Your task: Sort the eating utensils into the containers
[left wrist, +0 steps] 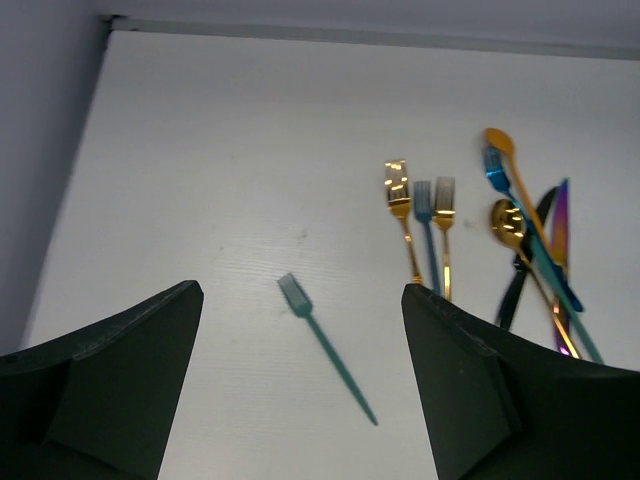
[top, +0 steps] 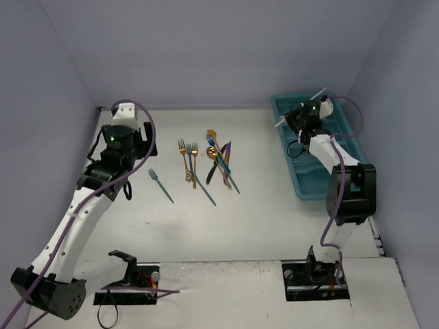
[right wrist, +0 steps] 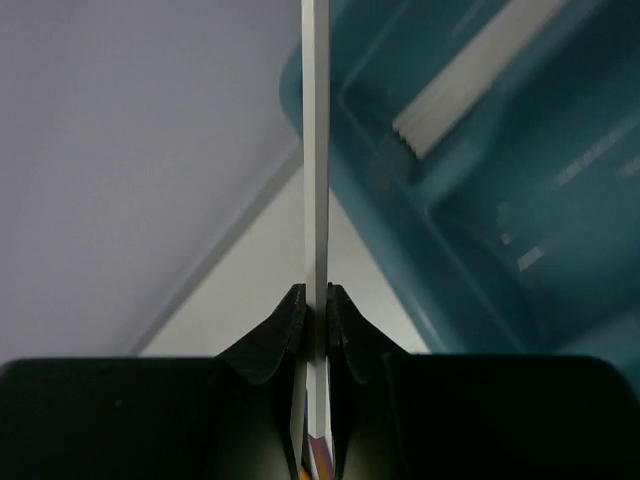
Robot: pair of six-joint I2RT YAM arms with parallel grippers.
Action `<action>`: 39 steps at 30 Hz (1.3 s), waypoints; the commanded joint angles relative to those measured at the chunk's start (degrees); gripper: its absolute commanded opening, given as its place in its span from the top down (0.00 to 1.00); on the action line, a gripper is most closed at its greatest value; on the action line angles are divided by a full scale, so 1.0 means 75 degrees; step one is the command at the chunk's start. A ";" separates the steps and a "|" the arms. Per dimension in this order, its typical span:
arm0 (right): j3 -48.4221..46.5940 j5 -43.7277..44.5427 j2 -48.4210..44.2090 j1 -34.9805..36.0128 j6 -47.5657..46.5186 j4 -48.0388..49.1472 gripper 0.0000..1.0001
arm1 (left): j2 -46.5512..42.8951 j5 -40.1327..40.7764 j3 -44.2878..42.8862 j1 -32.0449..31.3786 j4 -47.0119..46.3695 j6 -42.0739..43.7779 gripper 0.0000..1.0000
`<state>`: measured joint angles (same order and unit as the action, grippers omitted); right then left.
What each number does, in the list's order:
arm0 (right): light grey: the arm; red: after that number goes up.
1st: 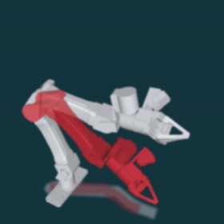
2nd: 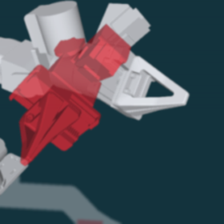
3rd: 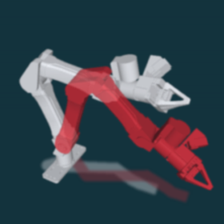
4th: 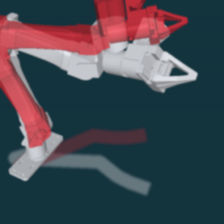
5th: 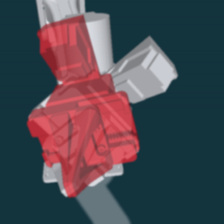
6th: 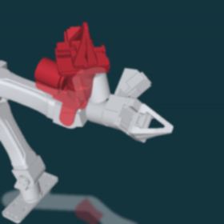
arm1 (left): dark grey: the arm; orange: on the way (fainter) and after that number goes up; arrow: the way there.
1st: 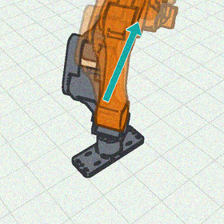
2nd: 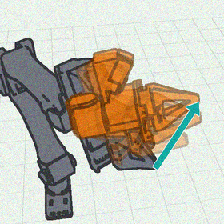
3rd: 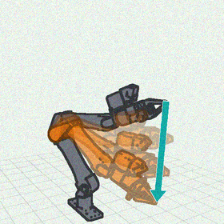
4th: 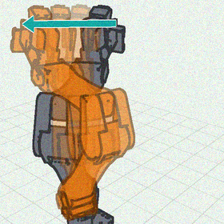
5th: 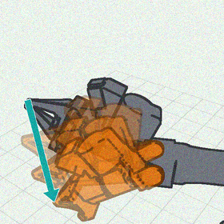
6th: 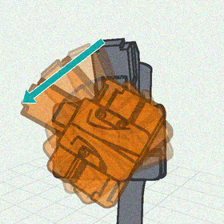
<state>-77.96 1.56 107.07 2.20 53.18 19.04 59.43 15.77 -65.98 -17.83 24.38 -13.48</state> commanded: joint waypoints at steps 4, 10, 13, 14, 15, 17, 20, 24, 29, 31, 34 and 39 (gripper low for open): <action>-0.2366 0.0658 0.1945 -0.0592 0.1012 0.0509 0.99 | -0.0557 0.0131 0.1077 0.0198 -0.0600 0.0189 0.21; -0.3507 0.0677 0.3038 -0.0735 0.1358 0.0509 0.91 | -0.0475 0.0370 0.1107 0.0201 -0.0544 0.0245 0.21; -0.4002 0.0516 0.3464 -0.0801 0.1513 0.0509 0.75 | -0.0367 0.0301 0.1090 0.0209 -0.0479 0.0207 0.22; -0.4138 0.0445 0.3560 -0.0808 0.1527 0.0507 0.66 | -0.0308 0.0281 0.1058 0.0208 -0.0431 0.0177 0.21; -0.4269 0.0363 0.3626 -0.0808 0.1495 0.0499 0.60 | -0.0251 0.0248 0.1034 0.0200 -0.0390 0.0161 0.21; -0.4408 0.0266 0.3642 -0.0808 0.1361 0.0497 0.49 | -0.0198 0.0221 0.0999 0.0198 -0.0331 0.0108 0.21; -0.4374 0.0101 0.3347 -0.0808 0.1038 0.0497 0.42 | -0.0167 0.0228 0.0947 0.0198 -0.0230 -0.0028 0.21; -0.3827 -0.0124 0.2628 -0.0808 0.0627 0.0497 0.39 | -0.0231 0.0240 0.0913 0.0198 0.0159 -0.0688 0.21; -0.2397 -0.0705 0.1057 -0.0766 -0.0081 0.0487 0.39 | -0.0326 0.0160 0.1116 0.0198 0.0901 -0.1698 0.21; -0.1736 -0.0931 0.0268 -0.0679 -0.0668 0.0385 0.39 | -0.0328 0.0084 0.1304 0.0201 0.1079 -0.2100 0.22; -0.1024 -0.0934 -0.0793 -0.0521 -0.1668 0.0012 0.39 | -0.0257 -0.0281 0.1626 0.0203 0.1087 -0.2624 0.24; 0.0074 -0.0729 -0.2474 -0.0106 -0.2852 -0.0722 0.38 | 0.0383 -0.0775 0.1967 0.0198 0.0696 -0.3201 0.28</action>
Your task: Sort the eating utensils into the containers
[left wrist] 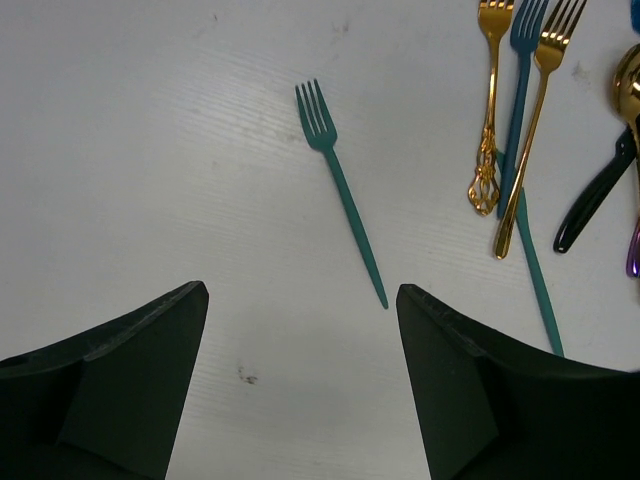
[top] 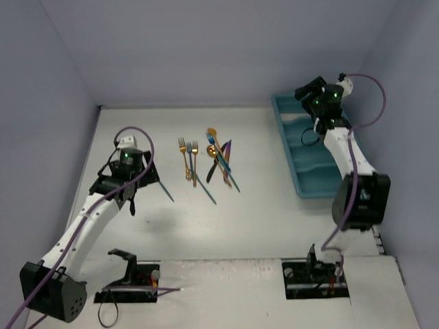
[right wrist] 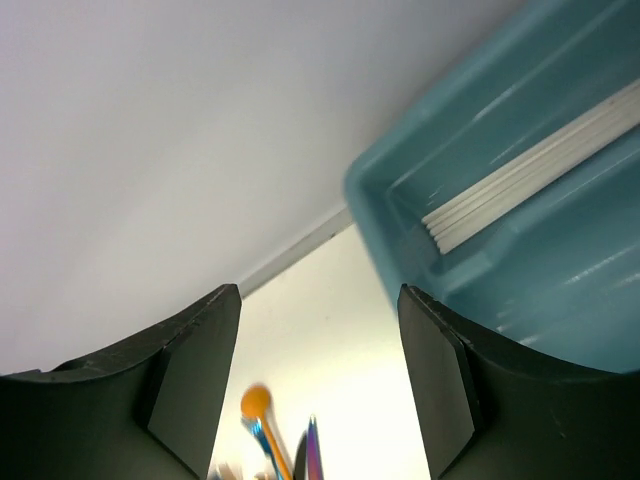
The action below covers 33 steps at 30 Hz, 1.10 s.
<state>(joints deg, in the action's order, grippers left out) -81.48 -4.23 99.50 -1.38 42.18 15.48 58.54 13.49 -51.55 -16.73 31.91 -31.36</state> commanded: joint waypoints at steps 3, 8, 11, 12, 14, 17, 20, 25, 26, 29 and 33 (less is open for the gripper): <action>0.1390 0.0481 -0.2345 0.0737 -0.1694 -0.0497 0.38 | 0.1224 -0.0658 0.0057 0.0051 -0.0718 -0.1002 0.32; 0.2599 0.0634 -0.3633 0.1242 -0.1655 -0.0576 0.38 | 0.2526 -0.0666 -0.0232 0.0055 -0.1187 -0.1163 0.43; 0.3309 0.0634 -0.4301 0.1670 -0.1654 -0.0671 0.38 | 0.3092 -0.0555 -0.0509 0.0063 -0.1244 -0.1265 0.49; 0.3535 0.0634 -0.4522 0.1761 -0.1639 -0.0724 0.38 | 0.3310 -0.0502 -0.0540 0.0066 -0.1294 -0.1308 0.50; 0.3835 0.0471 -0.4805 0.1815 -0.1631 -0.0837 0.38 | 0.3713 -0.0457 -0.0679 0.0083 -0.1321 -0.1344 0.51; 0.4194 0.0282 -0.5155 0.1836 -0.1616 -0.0962 0.38 | 0.4030 -0.0404 -0.0790 0.0098 -0.1324 -0.1397 0.53; 0.4526 0.0119 -0.5501 0.1864 -0.1649 -0.1194 0.38 | 0.4401 -0.0350 -0.0814 0.0182 -0.1510 -0.1488 0.55; 0.4947 -0.0085 -0.5853 0.1880 -0.1698 -0.1368 0.38 | 0.4928 -0.0308 -0.0927 0.0326 -0.1610 -0.1502 0.59; 0.4994 -0.0147 -0.5915 0.1883 -0.1707 -0.1382 0.38 | 0.4998 -0.0328 -0.0967 0.0350 -0.1635 -0.1502 0.60; 0.5115 -0.0232 -0.6018 0.1900 -0.1698 -0.1413 0.38 | 0.5248 -0.0317 -0.1167 0.0356 -0.1631 -0.1440 0.66; 0.5146 -0.0292 -0.6065 0.1950 -0.1689 -0.1443 0.38 | 0.5391 -0.0246 -0.1347 0.0356 -0.1577 -0.1364 0.82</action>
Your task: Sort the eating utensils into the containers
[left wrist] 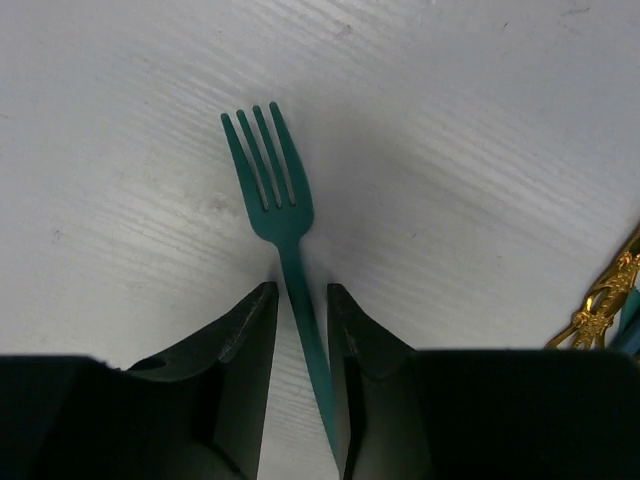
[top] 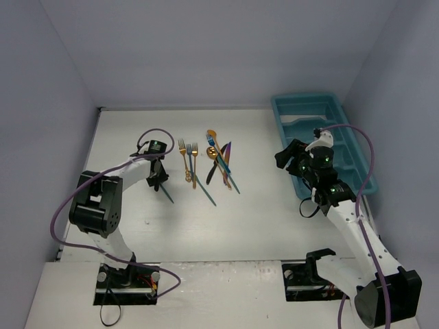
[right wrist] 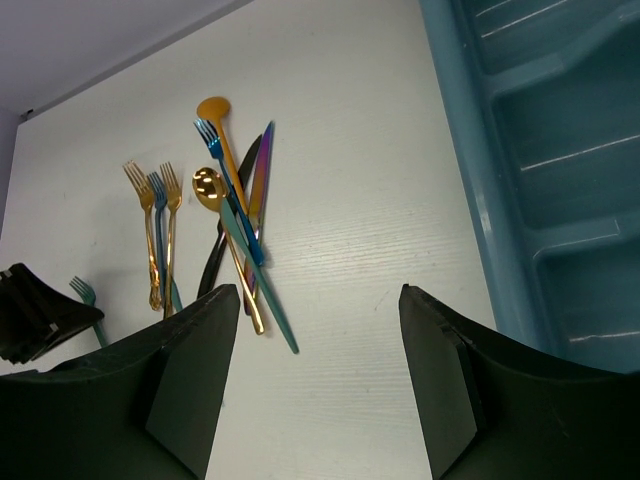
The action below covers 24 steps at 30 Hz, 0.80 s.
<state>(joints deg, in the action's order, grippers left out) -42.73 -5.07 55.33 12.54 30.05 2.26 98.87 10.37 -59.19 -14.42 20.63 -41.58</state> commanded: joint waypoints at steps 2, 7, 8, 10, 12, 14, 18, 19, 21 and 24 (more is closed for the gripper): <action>-0.0033 -0.0207 -0.0188 0.0138 -0.0074 0.0315 0.38 | 0.0021 0.0187 -0.0392 0.0048 -0.0044 0.0095 0.90; -0.0075 -0.0415 -0.0182 0.0275 -0.0058 0.0312 0.38 | -0.0339 -0.0108 -0.0394 -0.0024 -0.0150 0.0610 1.00; -0.0089 -0.0506 -0.0161 0.0345 -0.0037 0.0319 0.38 | -0.0564 -0.0270 -0.0373 -0.0094 -0.0242 0.0835 1.00; -0.0145 -0.0726 -0.0119 0.0506 -0.0020 0.0327 0.38 | -0.0970 -0.0545 -0.0423 -0.0329 -0.0375 0.1267 1.00; -0.0205 -0.0887 -0.0045 0.0697 -0.0010 0.0332 0.38 | -0.1317 -0.0977 -0.0552 -0.0606 -0.0462 0.1667 1.00; -0.0335 -0.0980 0.0022 0.0946 0.0058 0.0344 0.38 | -0.1800 -0.1197 -0.0716 -0.1096 -0.0557 0.2245 1.00; -0.0530 -0.1090 0.0132 0.1375 0.0251 0.0443 0.38 | -0.2638 -0.1703 -0.0972 -0.2119 -0.0715 0.3238 1.00; -0.0577 -0.1093 0.0152 0.1468 0.0270 0.0484 0.38 | -0.2780 -0.1920 -0.0997 -0.2236 -0.0782 0.3310 1.00; -0.0682 -0.1078 0.0193 0.1685 0.0259 0.0598 0.38 | -0.3019 -0.2330 -0.1054 -0.2433 -0.0880 0.3356 1.00; -0.0829 -0.0930 0.0287 0.2105 0.0184 0.0858 0.38 | -0.3265 -0.2895 -0.1195 -0.2693 -0.1049 0.3289 1.00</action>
<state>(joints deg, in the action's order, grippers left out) -44.68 -12.01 56.63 24.94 31.44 2.46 77.70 -4.55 -65.22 -33.64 16.56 -20.03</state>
